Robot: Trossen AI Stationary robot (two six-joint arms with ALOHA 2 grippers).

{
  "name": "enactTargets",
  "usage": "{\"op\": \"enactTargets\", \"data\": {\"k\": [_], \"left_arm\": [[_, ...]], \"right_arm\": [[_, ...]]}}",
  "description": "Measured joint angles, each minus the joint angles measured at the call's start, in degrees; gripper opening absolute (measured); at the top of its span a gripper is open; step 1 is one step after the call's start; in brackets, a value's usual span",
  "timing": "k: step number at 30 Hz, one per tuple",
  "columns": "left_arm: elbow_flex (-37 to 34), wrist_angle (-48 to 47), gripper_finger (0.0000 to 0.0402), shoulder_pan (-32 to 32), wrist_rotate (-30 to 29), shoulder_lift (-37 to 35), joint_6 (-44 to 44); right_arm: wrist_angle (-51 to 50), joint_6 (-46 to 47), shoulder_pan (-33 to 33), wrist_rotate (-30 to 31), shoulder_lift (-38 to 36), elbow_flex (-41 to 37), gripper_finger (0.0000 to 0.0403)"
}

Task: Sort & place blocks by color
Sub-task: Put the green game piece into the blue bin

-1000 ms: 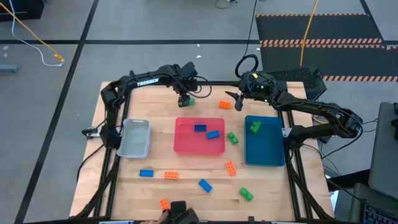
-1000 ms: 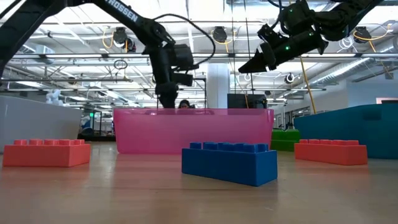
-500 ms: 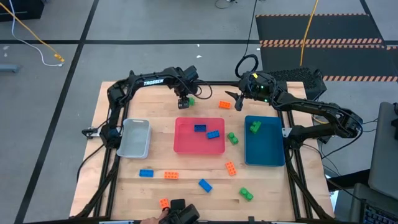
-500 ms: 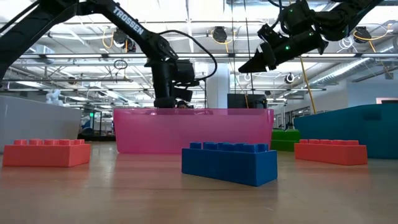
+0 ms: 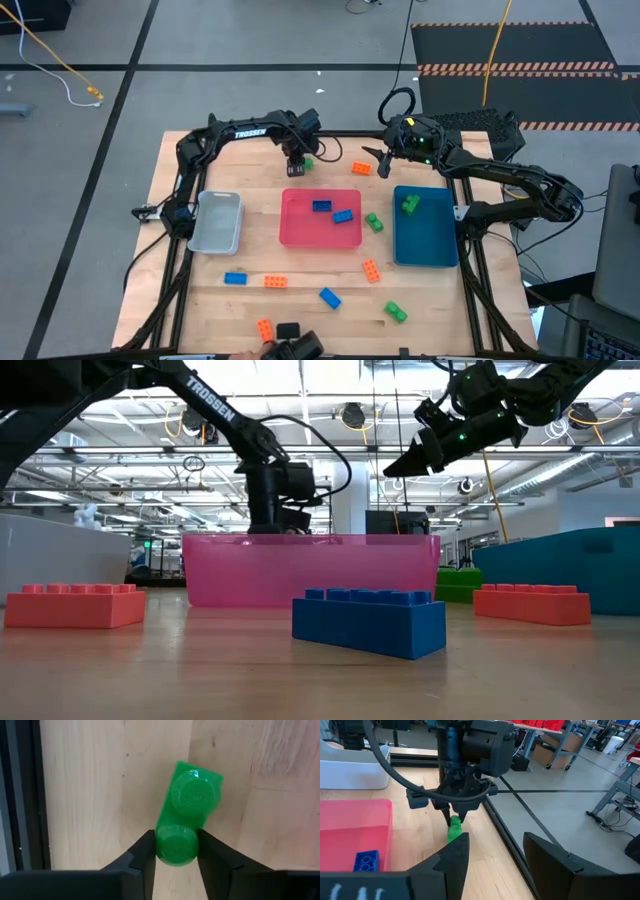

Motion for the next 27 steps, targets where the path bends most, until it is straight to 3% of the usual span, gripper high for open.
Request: {"op": "enactTargets", "data": {"k": [8,15,18,22,27], "left_arm": [[-0.3,-0.9,0.0112,-0.6,-2.5,-1.9,-1.3],[-0.2,-0.2,0.0113,-0.6,-2.4,-9.3,-5.7],[-0.2,3.2,0.0114,-0.8,0.3,-13.1,-9.6],[-0.2,9.1,0.0115,-2.1,5.2,-17.0,-15.1],[0.0,14.5,0.0116,-7.0,7.3,-19.4,-17.7]], "right_arm": [[0.0,0.0,0.0,0.0,0.0,0.0,0.0183],[0.2,0.0,0.0,-0.2,0.0,0.0,0.0183],[1.6,0.3,0.0,-3.6,0.0,0.0,0.0183],[7.4,3.4,0.5,-10.5,0.2,-0.3,0.0183],[21.4,4.7,3.0,-10.6,0.4,-5.0,0.0204]]}}
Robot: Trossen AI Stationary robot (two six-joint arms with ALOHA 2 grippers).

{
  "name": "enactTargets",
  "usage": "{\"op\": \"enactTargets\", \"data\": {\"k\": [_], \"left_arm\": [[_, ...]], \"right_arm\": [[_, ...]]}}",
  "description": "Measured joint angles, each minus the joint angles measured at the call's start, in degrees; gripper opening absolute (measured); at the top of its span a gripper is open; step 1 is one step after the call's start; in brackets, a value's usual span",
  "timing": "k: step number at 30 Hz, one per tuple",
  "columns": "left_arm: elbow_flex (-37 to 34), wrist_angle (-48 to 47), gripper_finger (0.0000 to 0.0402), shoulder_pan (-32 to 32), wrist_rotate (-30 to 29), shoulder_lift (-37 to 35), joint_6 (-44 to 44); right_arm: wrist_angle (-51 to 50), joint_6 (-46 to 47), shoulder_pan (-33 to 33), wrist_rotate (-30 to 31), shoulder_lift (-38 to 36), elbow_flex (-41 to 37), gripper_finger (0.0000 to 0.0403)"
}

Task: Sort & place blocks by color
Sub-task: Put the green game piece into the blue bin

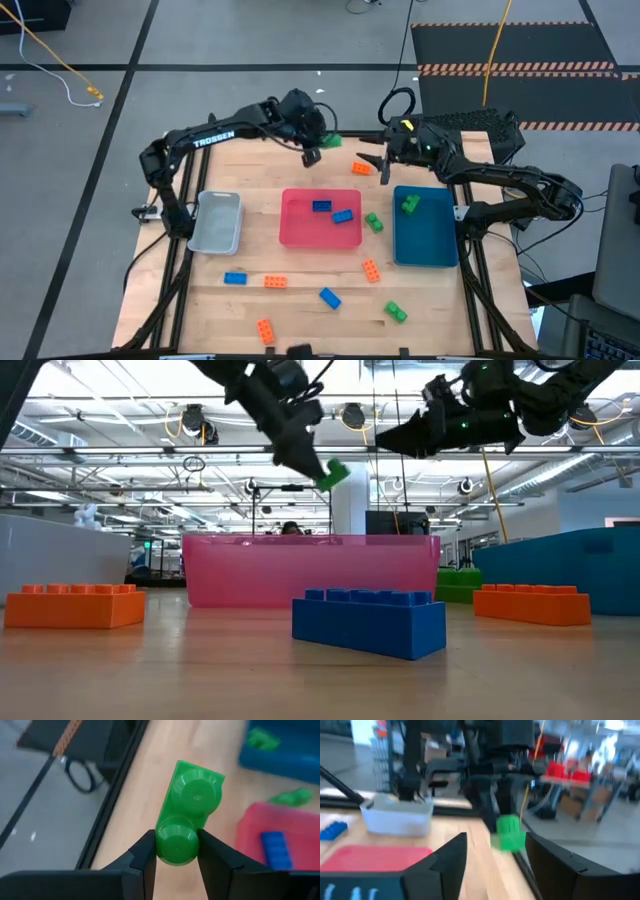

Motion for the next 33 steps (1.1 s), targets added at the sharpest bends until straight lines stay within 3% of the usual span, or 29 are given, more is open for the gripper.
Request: {"op": "enactTargets", "data": {"k": [6,11,15,27,33], "left_arm": [[-0.1,4.7,0.0117,-4.9,-1.5,0.4,-7.9],[-0.1,11.6,0.0117,-7.7,-1.5,0.3,-10.2],[-0.1,13.7,0.0117,-8.9,-1.5,0.2,-10.5],[-0.1,21.2,0.0117,-12.0,-0.7,0.3,-11.5],[-0.1,20.9,0.0117,-12.0,-0.7,0.3,-11.4]], "right_arm": [[15.3,4.7,1.4,0.1,0.0,-4.1,0.0272],[15.8,7.0,2.0,0.2,-0.1,-4.3,0.032],[16.7,8.5,2.7,0.6,-0.1,-4.3,0.0335],[16.6,8.9,3.1,1.5,0.0,-4.3,0.03],[16.9,6.9,4.1,1.5,0.0,-4.3,0.0231]]}}
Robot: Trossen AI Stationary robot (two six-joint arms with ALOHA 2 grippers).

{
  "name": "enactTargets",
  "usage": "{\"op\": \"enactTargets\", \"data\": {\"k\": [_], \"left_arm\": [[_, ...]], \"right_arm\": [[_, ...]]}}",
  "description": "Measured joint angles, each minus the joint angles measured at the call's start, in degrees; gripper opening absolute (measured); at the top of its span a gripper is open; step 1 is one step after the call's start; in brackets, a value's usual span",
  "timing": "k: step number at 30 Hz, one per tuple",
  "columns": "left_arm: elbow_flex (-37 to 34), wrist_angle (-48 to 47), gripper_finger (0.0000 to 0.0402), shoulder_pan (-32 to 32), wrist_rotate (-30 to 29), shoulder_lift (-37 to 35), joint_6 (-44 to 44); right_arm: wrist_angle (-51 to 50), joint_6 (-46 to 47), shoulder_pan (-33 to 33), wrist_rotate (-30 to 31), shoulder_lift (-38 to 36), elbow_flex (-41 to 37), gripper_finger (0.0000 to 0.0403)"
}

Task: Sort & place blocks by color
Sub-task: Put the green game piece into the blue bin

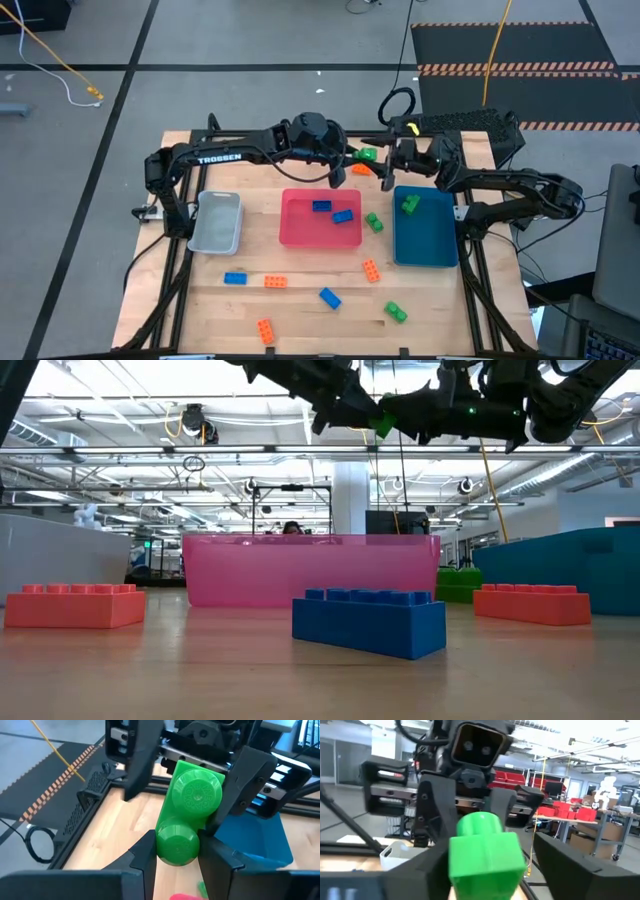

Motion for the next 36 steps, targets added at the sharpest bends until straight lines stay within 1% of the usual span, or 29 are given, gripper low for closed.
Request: {"op": "enactTargets", "data": {"k": [2,4,5,7,9,11,12,14,16,17,18,21,24,28,32,36], "left_arm": [[0.0,-1.2,0.0118,0.4,0.1,0.0,0.1],[0.0,-2.2,0.0118,0.7,0.2,0.0,1.3],[0.0,-2.5,0.012,0.8,0.1,0.0,2.1],[0.0,-3.9,0.0129,1.0,-0.6,-0.1,4.0],[0.0,-7.3,0.0143,1.2,-3.6,-1.1,6.2],[0.0,-11.9,0.0161,1.7,-9.7,-2.3,8.4],[0.0,-13.1,0.0169,2.2,-12.8,-3.3,9.2],[0.0,-18.5,0.0185,2.5,-19.7,-4.4,10.6],[0.0,-21.5,0.0198,2.3,-24.4,-6.2,11.2],[0.0,-24.8,0.0203,2.3,-26.0,-7.0,11.3],[0.0,-26.1,0.0207,2.2,-27.1,-7.7,11.2],[0.1,-29.2,0.0212,2.9,-28.2,-9.5,10.9],[0.0,-29.4,0.0213,3.3,-28.2,-9.4,10.7],[0.0,-29.8,0.0213,4.2,-28.0,-8.2,10.7],[-0.2,-29.4,0.0214,4.7,-28.0,-6.8,10.5],[-1.3,-28.5,0.0214,4.9,-27.9,-6.6,10.5]], "right_arm": [[-0.2,-1.7,0.4,0.1,0.0,0.0,0.0186],[-0.6,-3.1,0.7,0.2,0.0,0.0,0.0131],[-1.1,-4.0,0.8,0.2,0.0,0.0,0.0121],[-2.2,-5.5,0.9,0.2,0.0,0.0,0.0121],[-3.7,-7.3,0.8,0.6,-0.1,0.1,0.0121],[-5.6,-8.7,0.6,2.3,-0.5,-0.1,0.0121],[-7.2,-9.9,0.6,3.6,-0.9,0.0,0.0121],[-11.1,-12.4,0.6,6.9,-1.9,0.0,0.0121],[-16.3,-14.0,0.4,9.6,-4.0,0.0,0.0121],[-18.6,-14.4,0.4,11.0,-5.1,0.0,0.0121],[-21.3,-14.4,0.3,12.5,-6.4,0.0,0.0121],[-32.7,-13.5,0.5,17.1,-11.4,0.0,0.0121],[-46.2,-10.6,0.9,20.0,-16.8,1.4,0.0121],[-65.2,-2.0,1.9,19.8,-22.0,6.0,0.0121],[-81.4,9.6,3.4,19.7,-23.7,9.4,0.0121],[-94.9,19.4,4.2,19.7,-23.4,9.9,0.0121]]}}
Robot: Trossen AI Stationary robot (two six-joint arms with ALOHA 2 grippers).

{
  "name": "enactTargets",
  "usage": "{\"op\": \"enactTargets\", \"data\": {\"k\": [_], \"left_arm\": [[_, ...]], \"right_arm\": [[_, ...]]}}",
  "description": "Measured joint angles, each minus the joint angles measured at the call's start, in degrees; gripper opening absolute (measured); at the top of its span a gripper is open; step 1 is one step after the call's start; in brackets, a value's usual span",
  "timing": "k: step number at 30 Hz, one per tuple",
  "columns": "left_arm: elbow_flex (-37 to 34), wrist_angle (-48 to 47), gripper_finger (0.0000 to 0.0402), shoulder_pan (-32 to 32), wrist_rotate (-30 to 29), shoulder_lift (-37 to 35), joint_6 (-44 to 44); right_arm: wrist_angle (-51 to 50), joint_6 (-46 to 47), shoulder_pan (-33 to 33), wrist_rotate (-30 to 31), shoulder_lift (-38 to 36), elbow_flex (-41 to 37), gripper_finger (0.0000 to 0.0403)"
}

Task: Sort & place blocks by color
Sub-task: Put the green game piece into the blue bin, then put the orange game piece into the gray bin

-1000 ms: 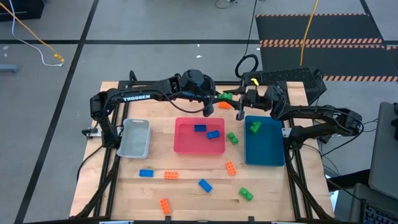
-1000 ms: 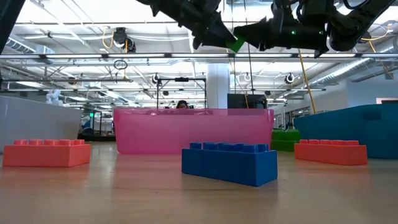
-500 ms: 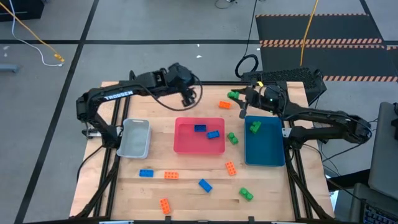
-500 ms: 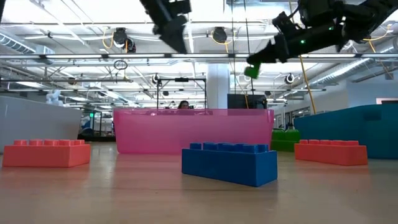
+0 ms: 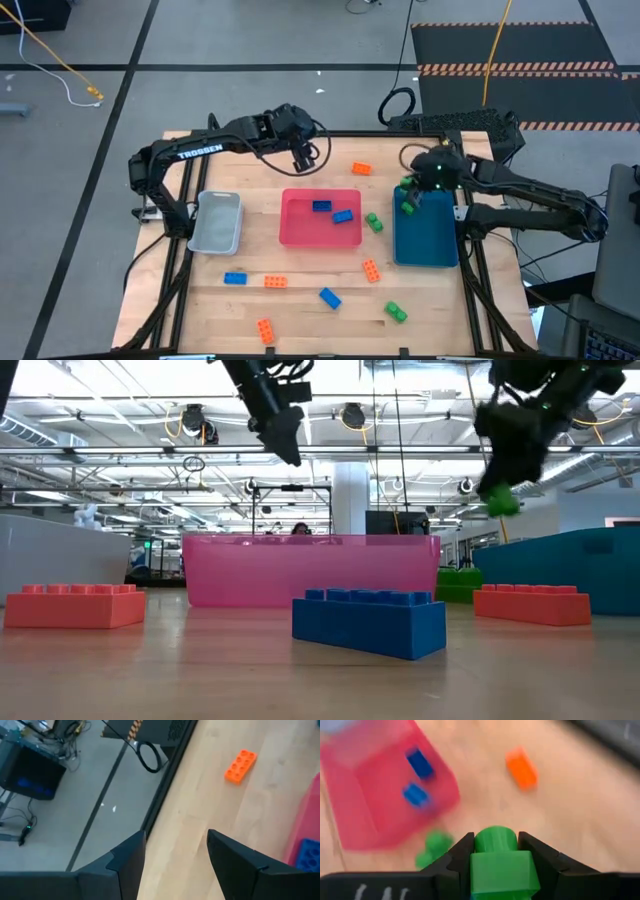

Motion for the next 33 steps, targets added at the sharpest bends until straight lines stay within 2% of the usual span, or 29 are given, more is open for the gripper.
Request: {"op": "enactTargets", "data": {"k": [3,7,13,15,20,23,28,33], "left_arm": [[-1.8,2.3,0.0214,0.1,0.0,0.0,-0.2],[-4.1,4.0,0.0214,-0.1,0.1,0.1,-3.5],[-13.2,16.2,0.0214,-0.6,0.1,0.1,-6.1],[-15.5,19.0,0.0214,-0.9,0.2,0.1,-6.1],[-19.5,22.7,0.0214,-1.3,3.1,-0.2,-6.2],[-20.9,25.2,0.0214,-1.4,3.9,-0.9,-6.1],[-21.2,25.4,0.0214,-1.3,3.8,-1.6,-6.0],[-21.2,24.4,0.0214,-1.3,3.8,-1.8,-5.8]], "right_arm": [[-7.0,4.5,0.8,-0.1,0.9,0.0,0.0121],[-10.6,8.8,2.1,-0.1,1.4,0.0,0.0121],[-15.5,15.6,3.9,-0.2,1.4,0.0,0.0122],[-16.4,17.2,4.3,-0.2,1.4,0.0,0.014],[-16.1,18.9,4.5,-0.1,1.4,0.0,0.0224],[-16.2,18.9,4.5,0.0,1.4,0.0,0.0255],[-13.6,16.8,4.5,1.0,1.6,0.0,0.0273],[-3.1,11.3,4.5,1.7,1.6,0.0,0.0265]]}}
